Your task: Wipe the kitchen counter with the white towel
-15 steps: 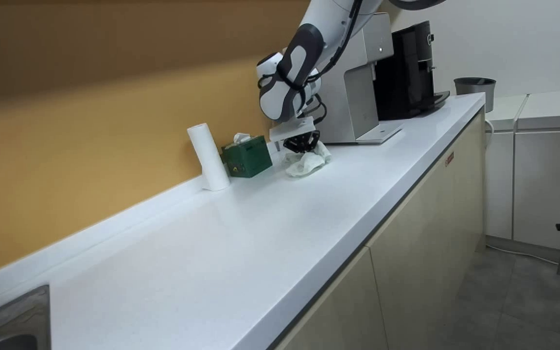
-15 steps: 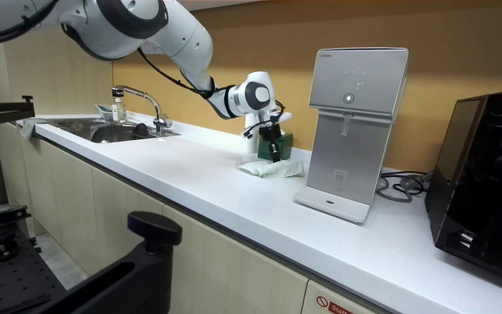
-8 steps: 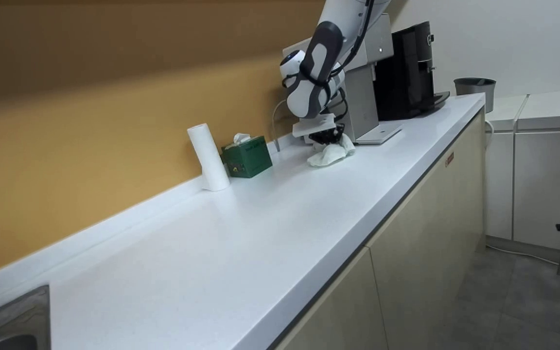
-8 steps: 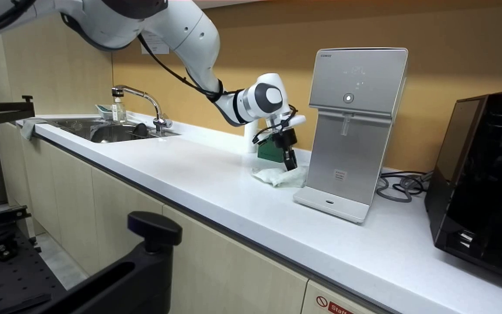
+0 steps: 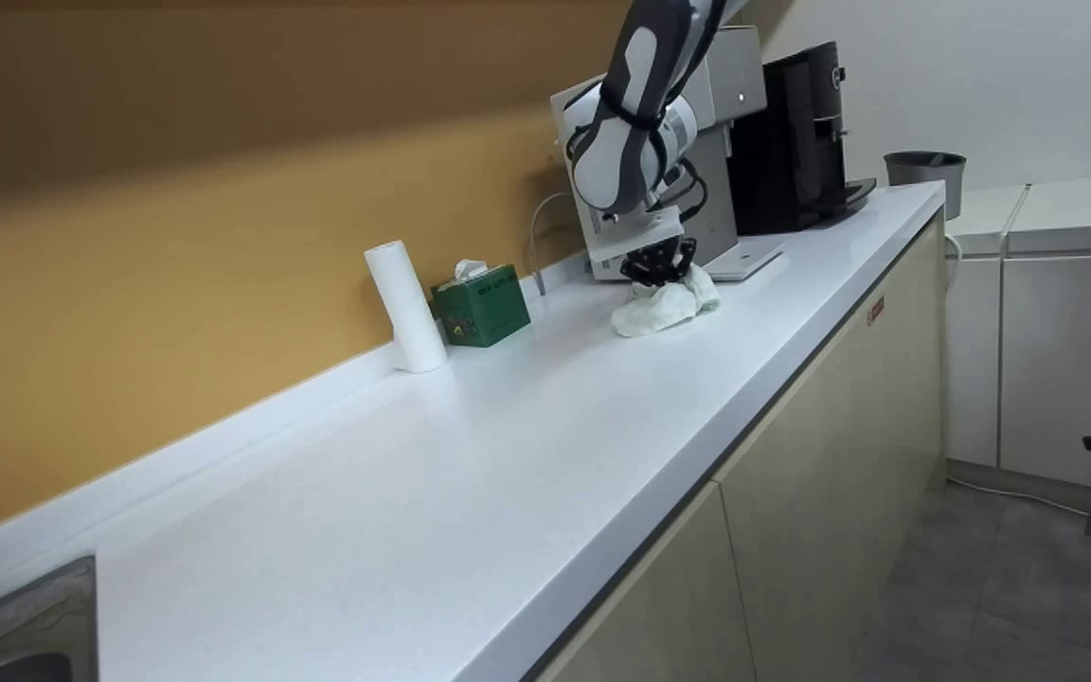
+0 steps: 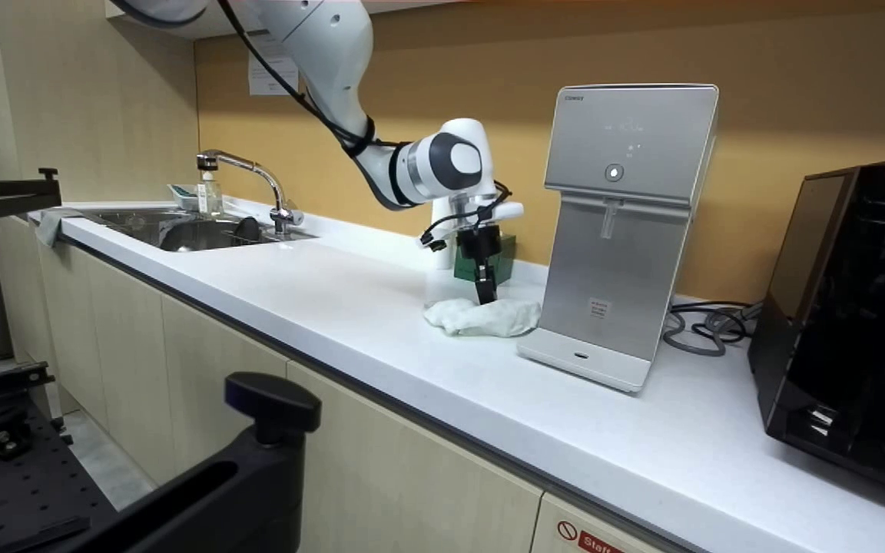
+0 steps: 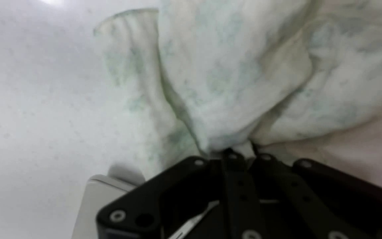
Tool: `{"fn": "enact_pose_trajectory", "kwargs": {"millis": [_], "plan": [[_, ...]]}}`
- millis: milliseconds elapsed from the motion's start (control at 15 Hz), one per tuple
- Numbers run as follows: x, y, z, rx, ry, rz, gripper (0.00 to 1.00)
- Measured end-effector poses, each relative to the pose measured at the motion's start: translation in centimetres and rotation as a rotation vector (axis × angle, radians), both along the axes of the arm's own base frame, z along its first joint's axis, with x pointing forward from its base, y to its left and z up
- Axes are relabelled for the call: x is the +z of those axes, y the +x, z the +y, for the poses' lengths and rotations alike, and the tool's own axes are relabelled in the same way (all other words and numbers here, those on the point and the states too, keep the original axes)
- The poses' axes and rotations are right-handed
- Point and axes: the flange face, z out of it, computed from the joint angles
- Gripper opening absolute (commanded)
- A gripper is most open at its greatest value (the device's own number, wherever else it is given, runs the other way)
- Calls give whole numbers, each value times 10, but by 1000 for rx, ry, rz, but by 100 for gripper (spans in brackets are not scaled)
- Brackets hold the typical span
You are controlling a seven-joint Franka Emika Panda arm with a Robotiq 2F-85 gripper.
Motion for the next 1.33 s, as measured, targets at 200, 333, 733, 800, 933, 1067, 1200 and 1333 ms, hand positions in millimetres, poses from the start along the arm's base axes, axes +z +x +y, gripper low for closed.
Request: {"fn": "enact_pose_trajectory", "kwargs": {"millis": [200,333,733,800,933,1067,1200,1333], "plan": [[2,-24,29,102,63,55,1],[3,-41,57,182,104,82,1],[4,-66,149,464,183,130,1],[5,-65,159,503,185,135,1],[5,-64,170,556,183,142,1],[5,-63,172,590,182,147,30],[4,-62,174,614,186,151,41],[4,-59,179,635,188,151,55]]}}
